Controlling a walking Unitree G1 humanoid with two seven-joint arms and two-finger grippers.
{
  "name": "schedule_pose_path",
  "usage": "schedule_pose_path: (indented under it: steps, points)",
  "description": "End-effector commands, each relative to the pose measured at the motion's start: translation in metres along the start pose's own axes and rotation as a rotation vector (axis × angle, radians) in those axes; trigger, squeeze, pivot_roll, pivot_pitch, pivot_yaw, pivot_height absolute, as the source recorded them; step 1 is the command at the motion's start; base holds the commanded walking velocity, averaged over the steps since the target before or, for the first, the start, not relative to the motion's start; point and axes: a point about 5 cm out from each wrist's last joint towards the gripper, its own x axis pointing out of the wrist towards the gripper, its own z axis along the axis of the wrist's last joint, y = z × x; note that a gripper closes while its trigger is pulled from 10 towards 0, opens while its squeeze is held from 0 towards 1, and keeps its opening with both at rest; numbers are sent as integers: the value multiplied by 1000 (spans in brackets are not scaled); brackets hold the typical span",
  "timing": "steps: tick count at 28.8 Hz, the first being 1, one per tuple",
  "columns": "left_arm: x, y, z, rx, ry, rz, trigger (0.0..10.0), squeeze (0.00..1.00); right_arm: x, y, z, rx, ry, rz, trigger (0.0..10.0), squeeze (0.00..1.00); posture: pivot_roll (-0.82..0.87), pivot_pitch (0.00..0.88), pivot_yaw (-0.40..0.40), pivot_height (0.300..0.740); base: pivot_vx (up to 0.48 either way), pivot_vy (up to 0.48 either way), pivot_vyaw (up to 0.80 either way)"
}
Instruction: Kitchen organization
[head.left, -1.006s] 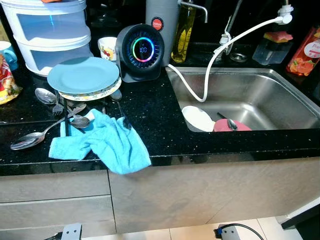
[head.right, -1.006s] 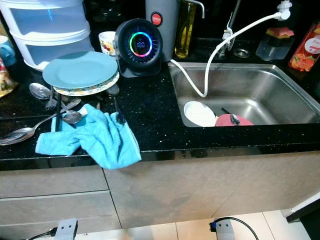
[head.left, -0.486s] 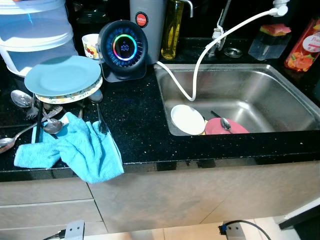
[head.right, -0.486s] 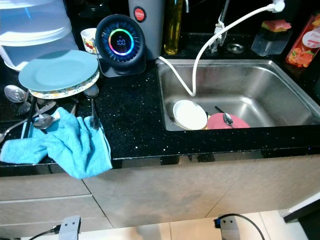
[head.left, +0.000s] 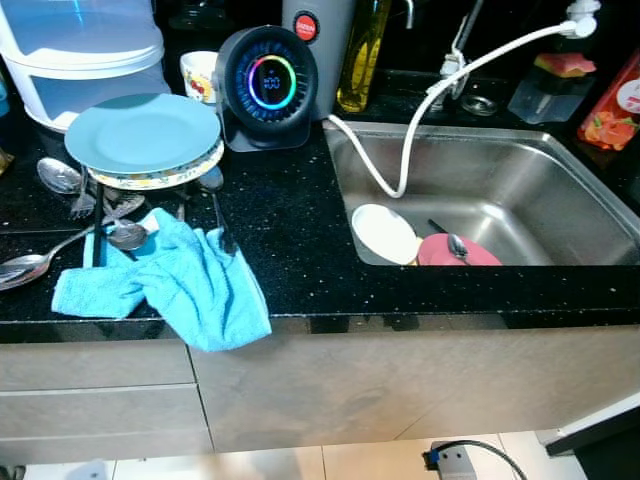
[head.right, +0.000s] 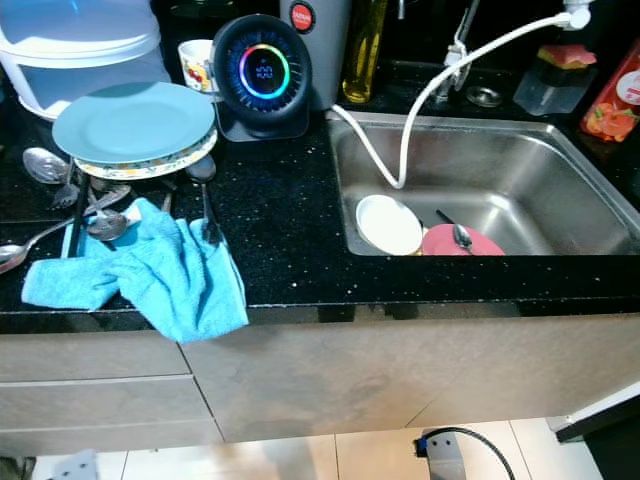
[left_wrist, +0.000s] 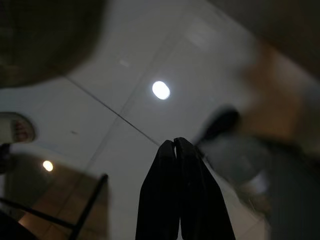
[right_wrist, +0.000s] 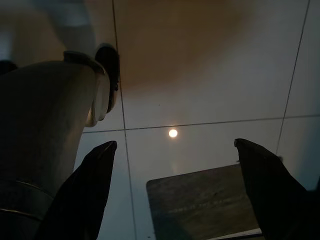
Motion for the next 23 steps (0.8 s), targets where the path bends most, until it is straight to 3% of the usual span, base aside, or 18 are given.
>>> schedule_pose_path:
  steps: [1,2,5,7,9,11,14,17,19,20,23]
  points:
    - [1,13,4,-46,-33,72,10000,0,0,-4,-1,-12,5,-6,10000,0,189,91,-84,740,0,0,0]
    - [2,21,14,-90,-90,117,10000,0,0,-3,1,-17,2,-3,10000,0,200,94,-82,740,0,0,0]
    - [2,26,21,-119,-127,145,10000,0,0,-3,3,-19,-1,-2,10000,0,200,94,-82,740,0,0,0]
    - [0,38,46,-160,-264,227,10000,0,0,-2,4,-35,-1,4,10000,0,235,97,-90,740,0,0,0]
    - [0,38,46,-160,-264,227,10000,0,0,-2,4,-35,-1,4,10000,0,235,97,-90,740,0,0,0]
    - [-9,48,76,-219,-439,300,10000,0,0,1,6,-54,1,14,10000,0,258,95,-91,740,0,0,0]
    - [-25,57,101,-320,-583,369,10000,0,1,5,8,-73,-1,27,10000,0,288,91,-101,740,0,0,0]
    - [-38,64,115,-440,-666,420,10000,0,2,10,14,-104,-8,43,10000,0,315,89,-118,740,0,0,0]
    - [-41,67,117,-466,-681,438,10000,0,2,10,15,-114,-9,46,10000,0,315,89,-118,740,0,0,0]
    - [-48,77,120,-523,-708,474,10000,0,2,10,20,-127,-15,48,10000,0,326,92,-127,740,0,0,0]
    - [-58,88,125,-564,-749,509,10000,0,2,10,23,-141,-21,50,10000,0,334,95,-137,740,0,0,0]
